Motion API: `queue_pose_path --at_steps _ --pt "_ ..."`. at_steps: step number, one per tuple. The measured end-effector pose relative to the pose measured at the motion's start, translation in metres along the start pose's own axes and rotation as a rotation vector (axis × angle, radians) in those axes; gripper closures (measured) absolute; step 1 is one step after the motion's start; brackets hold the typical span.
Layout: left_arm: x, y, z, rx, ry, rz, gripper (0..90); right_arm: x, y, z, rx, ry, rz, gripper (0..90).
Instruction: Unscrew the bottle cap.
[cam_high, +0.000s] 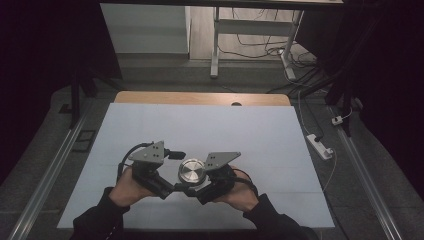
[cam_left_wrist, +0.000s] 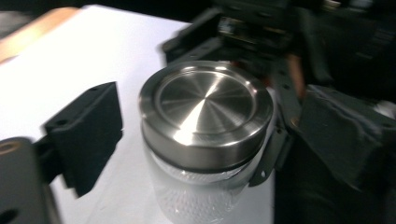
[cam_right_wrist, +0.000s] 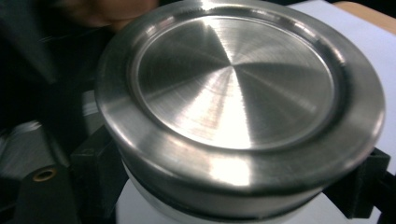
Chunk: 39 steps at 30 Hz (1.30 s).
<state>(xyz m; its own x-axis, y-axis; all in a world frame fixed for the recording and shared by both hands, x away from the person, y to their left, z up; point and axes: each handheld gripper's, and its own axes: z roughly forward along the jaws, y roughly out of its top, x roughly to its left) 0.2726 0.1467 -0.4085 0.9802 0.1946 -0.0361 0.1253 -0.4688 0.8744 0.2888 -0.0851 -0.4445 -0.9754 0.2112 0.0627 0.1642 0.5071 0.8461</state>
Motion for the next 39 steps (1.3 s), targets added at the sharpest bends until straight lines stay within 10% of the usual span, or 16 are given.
queue_pose_path --at_steps 7,11,16,19,22,23,29,39 --pt "0.000 -0.007 0.005 0.015 -0.101 0.068 19.9 0.016 0.003 0.006 0.032 0.083 -0.097 14.6" --pt "-0.003 -0.005 0.009 0.003 -0.008 0.010 20.2 0.013 0.002 0.005 0.029 0.045 -0.072 14.6" --pt "-0.014 0.003 0.027 0.025 0.243 -0.111 20.2 0.002 0.000 0.005 0.024 -0.079 0.023 14.6" --pt "-0.018 0.007 0.035 0.053 0.307 -0.126 20.0 -0.002 -0.003 0.006 0.034 -0.127 0.067 14.6" --pt "-0.016 0.008 0.030 0.049 0.261 -0.115 15.2 -0.002 -0.002 0.004 0.020 -0.104 0.061 14.6" --pt "-0.010 0.009 0.021 0.011 0.155 -0.129 11.5 -0.001 -0.001 0.002 0.010 -0.086 0.054 14.6" --pt "-0.005 0.006 0.003 -0.015 -0.014 -0.028 11.0 0.008 0.005 -0.001 -0.018 0.020 0.002 14.6" --pt "-0.006 -0.001 0.005 0.029 -0.062 0.067 19.1 0.020 0.003 0.010 0.041 0.076 -0.062 14.6"
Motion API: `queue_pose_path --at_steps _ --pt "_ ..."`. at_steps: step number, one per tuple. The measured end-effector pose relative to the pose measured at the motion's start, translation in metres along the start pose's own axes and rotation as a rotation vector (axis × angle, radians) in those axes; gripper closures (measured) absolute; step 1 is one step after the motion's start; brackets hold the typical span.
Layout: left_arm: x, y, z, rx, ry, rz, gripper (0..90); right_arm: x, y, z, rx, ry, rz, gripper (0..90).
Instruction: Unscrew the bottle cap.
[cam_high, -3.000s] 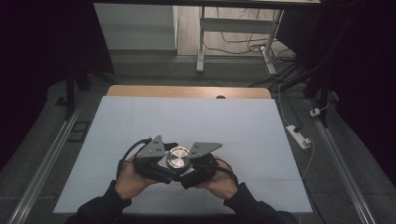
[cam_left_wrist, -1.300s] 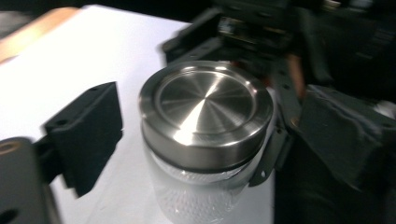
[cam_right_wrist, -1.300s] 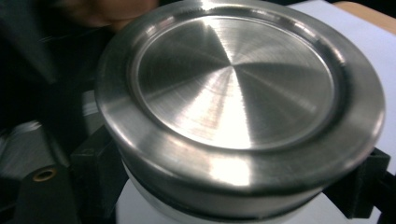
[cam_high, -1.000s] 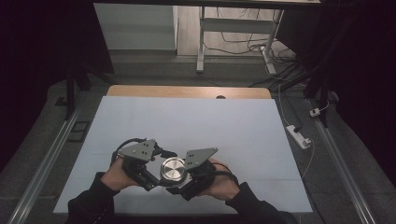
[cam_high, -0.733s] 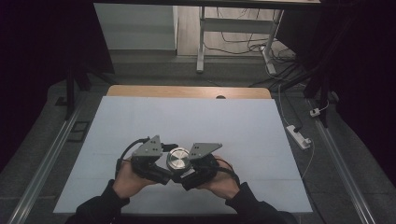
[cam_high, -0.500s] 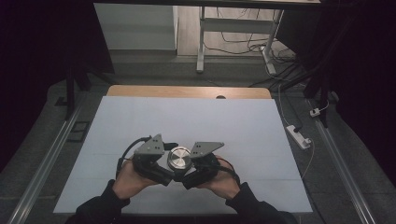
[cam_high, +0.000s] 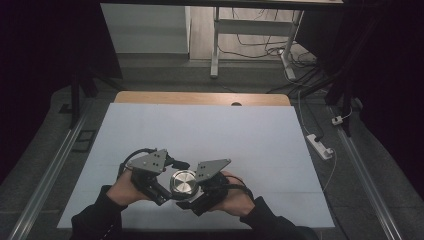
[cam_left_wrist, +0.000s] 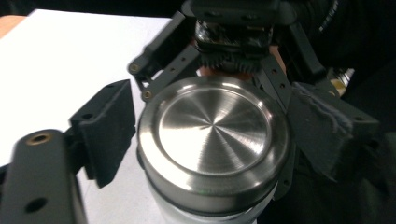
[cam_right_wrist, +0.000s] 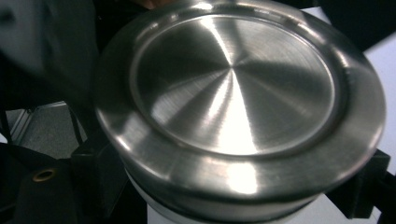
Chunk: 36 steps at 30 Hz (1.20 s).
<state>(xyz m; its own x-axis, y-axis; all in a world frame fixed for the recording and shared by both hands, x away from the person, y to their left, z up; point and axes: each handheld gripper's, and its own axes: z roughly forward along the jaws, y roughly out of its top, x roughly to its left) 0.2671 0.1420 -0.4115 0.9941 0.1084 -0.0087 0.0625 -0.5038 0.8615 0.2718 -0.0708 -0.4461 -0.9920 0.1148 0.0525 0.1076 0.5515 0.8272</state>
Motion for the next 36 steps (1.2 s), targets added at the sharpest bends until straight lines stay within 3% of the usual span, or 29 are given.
queue_pose_path --at_steps 4,8,11,13,15,16,17,20,23,25,26,28,30,33,35,36 --pt "-0.003 0.004 0.006 0.012 0.110 -0.050 19.5 -0.005 -0.001 -0.002 -0.004 -0.038 0.018 14.6" --pt "-0.013 0.014 0.019 0.061 0.296 -0.145 19.6 -0.012 -0.005 -0.002 -0.009 -0.104 0.079 14.6" --pt "-0.021 0.020 0.025 0.080 0.388 -0.172 19.4 -0.015 -0.006 -0.003 -0.015 -0.134 0.092 14.6" --pt "-0.020 0.022 0.023 0.075 0.373 -0.154 17.2 -0.014 -0.006 -0.004 -0.025 -0.141 0.093 14.6" --pt "-0.015 0.022 0.014 0.036 0.290 -0.141 11.8 -0.014 -0.004 -0.006 -0.029 -0.133 0.088 14.6" --pt "-0.015 0.022 0.014 0.036 0.290 -0.141 8.4 -0.013 -0.003 -0.007 -0.032 -0.123 0.085 14.6" --pt "-0.008 0.019 0.004 0.002 0.172 -0.132 6.1 -0.013 -0.003 -0.008 -0.030 -0.112 0.077 14.6" --pt "-0.002 0.012 -0.005 -0.016 0.045 -0.075 6.4 -0.011 -0.002 -0.009 -0.027 -0.056 0.052 14.6" --pt "0.000 0.005 -0.003 0.000 -0.026 -0.027 9.2 -0.005 0.001 -0.007 -0.014 -0.012 0.013 14.6" --pt "0.000 0.004 0.000 0.017 -0.032 -0.009 11.1 -0.002 0.002 -0.006 -0.011 -0.001 0.000 14.6" --pt "-0.001 0.003 0.005 0.055 -0.023 0.007 13.2 0.001 0.002 -0.004 -0.005 0.016 -0.015 14.6" --pt "-0.001 0.002 0.007 0.052 -0.042 0.009 17.9 0.004 0.002 -0.002 -0.005 0.021 -0.018 14.6" --pt "-0.002 0.002 0.007 0.050 -0.024 0.020 18.7 0.003 0.002 -0.002 0.001 0.013 -0.015 14.6" --pt "-0.002 0.002 0.008 0.036 0.023 -0.013 19.2 0.000 0.000 -0.003 -0.006 -0.004 0.005 14.6" --pt "-0.001 0.003 0.012 0.019 0.072 -0.066 19.4 -0.003 0.000 -0.003 -0.010 -0.029 0.020 14.6" --pt "-0.001 0.003 0.012 0.019 0.072 -0.066 19.4 -0.003 0.000 -0.003 -0.010 -0.029 0.020 14.6"
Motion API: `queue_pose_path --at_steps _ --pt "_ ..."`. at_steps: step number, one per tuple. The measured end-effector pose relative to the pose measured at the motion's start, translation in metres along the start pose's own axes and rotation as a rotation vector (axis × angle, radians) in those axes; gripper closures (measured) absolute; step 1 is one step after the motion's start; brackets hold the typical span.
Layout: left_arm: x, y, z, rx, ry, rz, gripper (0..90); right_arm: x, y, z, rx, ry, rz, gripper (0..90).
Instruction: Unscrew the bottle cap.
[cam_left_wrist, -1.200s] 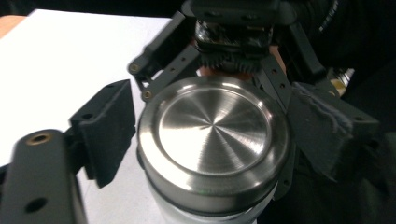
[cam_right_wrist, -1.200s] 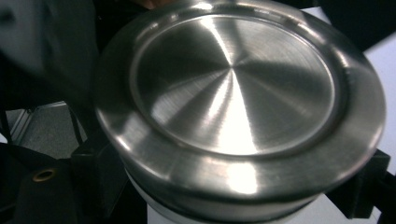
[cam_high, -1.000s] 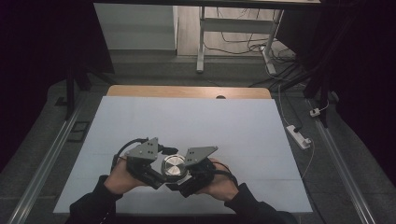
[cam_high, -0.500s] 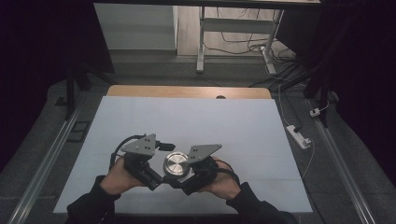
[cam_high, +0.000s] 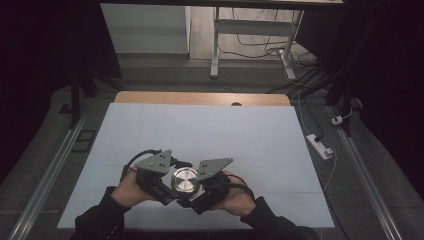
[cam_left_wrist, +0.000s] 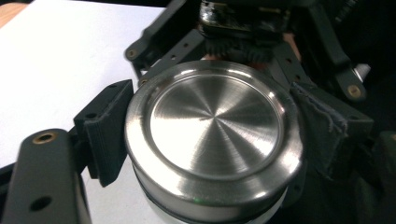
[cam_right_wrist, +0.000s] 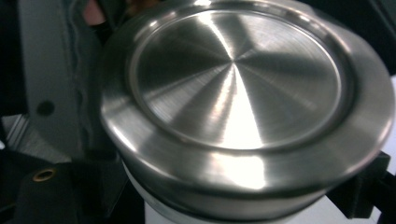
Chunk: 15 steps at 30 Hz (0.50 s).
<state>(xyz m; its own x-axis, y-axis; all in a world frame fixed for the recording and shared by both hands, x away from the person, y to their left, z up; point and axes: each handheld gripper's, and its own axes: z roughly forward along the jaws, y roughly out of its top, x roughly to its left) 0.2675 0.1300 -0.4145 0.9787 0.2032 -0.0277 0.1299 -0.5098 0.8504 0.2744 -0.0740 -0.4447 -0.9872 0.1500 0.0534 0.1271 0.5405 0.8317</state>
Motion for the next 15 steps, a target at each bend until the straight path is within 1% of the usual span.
queue_pose_path --at_steps 1,2,3,5,8,9,10,12,15 --pt "-0.001 0.002 0.002 -0.013 0.044 -0.038 19.5 -0.002 -0.001 -0.001 -0.004 -0.025 0.023 14.6" --pt "-0.002 0.003 0.003 -0.025 0.067 -0.059 19.5 -0.004 -0.001 -0.001 -0.009 -0.036 0.035 14.6" --pt "-0.002 0.003 0.003 -0.033 0.082 -0.069 19.5 -0.005 -0.001 -0.002 -0.011 -0.047 0.045 14.6" --pt "-0.005 0.007 0.003 -0.048 0.132 -0.095 19.6 -0.006 -0.002 -0.001 -0.012 -0.067 0.057 14.6" --pt "-0.008 0.010 0.003 -0.052 0.141 -0.096 19.6 -0.007 -0.002 0.000 -0.016 -0.071 0.068 14.6" --pt "-0.012 0.013 0.001 -0.052 0.163 -0.096 19.6 -0.007 -0.003 0.000 -0.015 -0.073 0.076 14.6" --pt "-0.012 0.013 0.001 -0.051 0.165 -0.094 19.6 -0.007 -0.003 0.000 -0.016 -0.074 0.073 14.6" --pt "-0.014 0.015 -0.004 -0.059 0.187 -0.090 19.6 -0.007 -0.003 0.000 -0.016 -0.072 0.071 14.6" --pt "-0.013 0.015 -0.014 -0.079 0.201 -0.090 19.6 -0.009 -0.004 -0.001 -0.015 -0.074 0.078 14.6"
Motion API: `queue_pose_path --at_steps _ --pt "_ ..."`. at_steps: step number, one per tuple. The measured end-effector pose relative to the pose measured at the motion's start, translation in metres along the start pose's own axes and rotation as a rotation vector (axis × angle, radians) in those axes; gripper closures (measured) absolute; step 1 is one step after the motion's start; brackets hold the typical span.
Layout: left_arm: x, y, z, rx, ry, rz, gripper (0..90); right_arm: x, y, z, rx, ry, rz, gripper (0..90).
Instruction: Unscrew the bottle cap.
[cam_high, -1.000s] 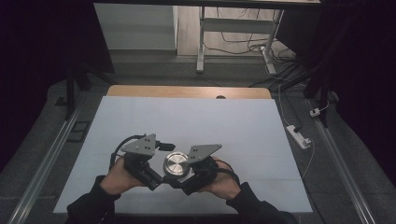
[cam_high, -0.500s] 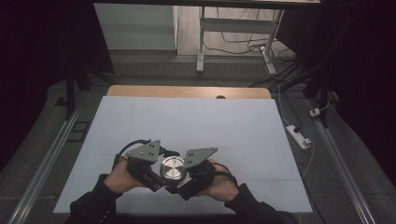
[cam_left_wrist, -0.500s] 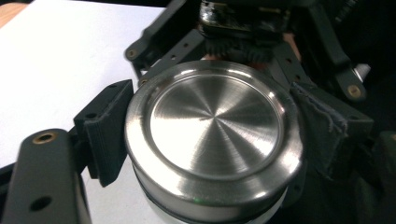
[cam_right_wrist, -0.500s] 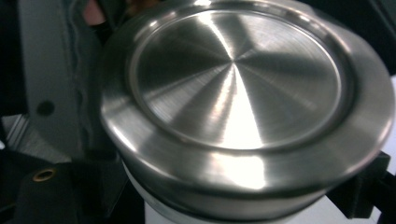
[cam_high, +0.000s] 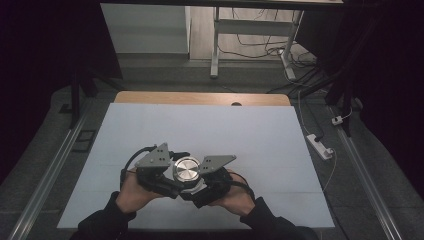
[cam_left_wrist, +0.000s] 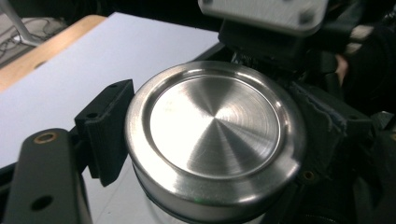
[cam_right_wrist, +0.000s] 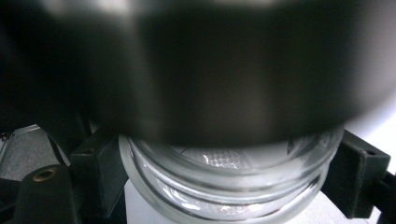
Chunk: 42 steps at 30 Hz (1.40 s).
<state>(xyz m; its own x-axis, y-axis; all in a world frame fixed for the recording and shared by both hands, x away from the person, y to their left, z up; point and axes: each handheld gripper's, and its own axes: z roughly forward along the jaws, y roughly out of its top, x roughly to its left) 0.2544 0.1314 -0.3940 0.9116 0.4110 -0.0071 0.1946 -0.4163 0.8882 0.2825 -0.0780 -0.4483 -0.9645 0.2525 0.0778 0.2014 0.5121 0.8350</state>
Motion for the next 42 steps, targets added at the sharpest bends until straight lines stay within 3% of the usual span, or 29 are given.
queue_pose_path --at_steps 2,6,11,18,32,42 --pt "0.001 0.000 -0.003 -0.007 0.005 -0.002 19.6 -0.003 -0.001 -0.001 0.000 -0.010 0.005 14.6" --pt "0.005 -0.006 -0.010 -0.033 -0.033 -0.006 19.6 -0.015 -0.004 -0.006 -0.012 -0.046 0.029 14.6" --pt "0.003 -0.015 0.002 -0.004 -0.061 0.005 19.7 -0.028 -0.005 -0.017 -0.036 -0.097 0.051 14.6" --pt "0.001 -0.022 0.010 -0.012 -0.108 0.026 19.7 -0.040 -0.007 -0.027 -0.051 -0.139 0.070 14.6" --pt "-0.001 -0.040 0.026 0.036 -0.102 0.043 19.8 -0.052 -0.006 -0.044 -0.085 -0.202 0.087 14.6" --pt "0.005 -0.056 0.039 0.054 -0.105 0.035 19.8 -0.054 -0.005 -0.050 -0.101 -0.212 0.086 14.6"
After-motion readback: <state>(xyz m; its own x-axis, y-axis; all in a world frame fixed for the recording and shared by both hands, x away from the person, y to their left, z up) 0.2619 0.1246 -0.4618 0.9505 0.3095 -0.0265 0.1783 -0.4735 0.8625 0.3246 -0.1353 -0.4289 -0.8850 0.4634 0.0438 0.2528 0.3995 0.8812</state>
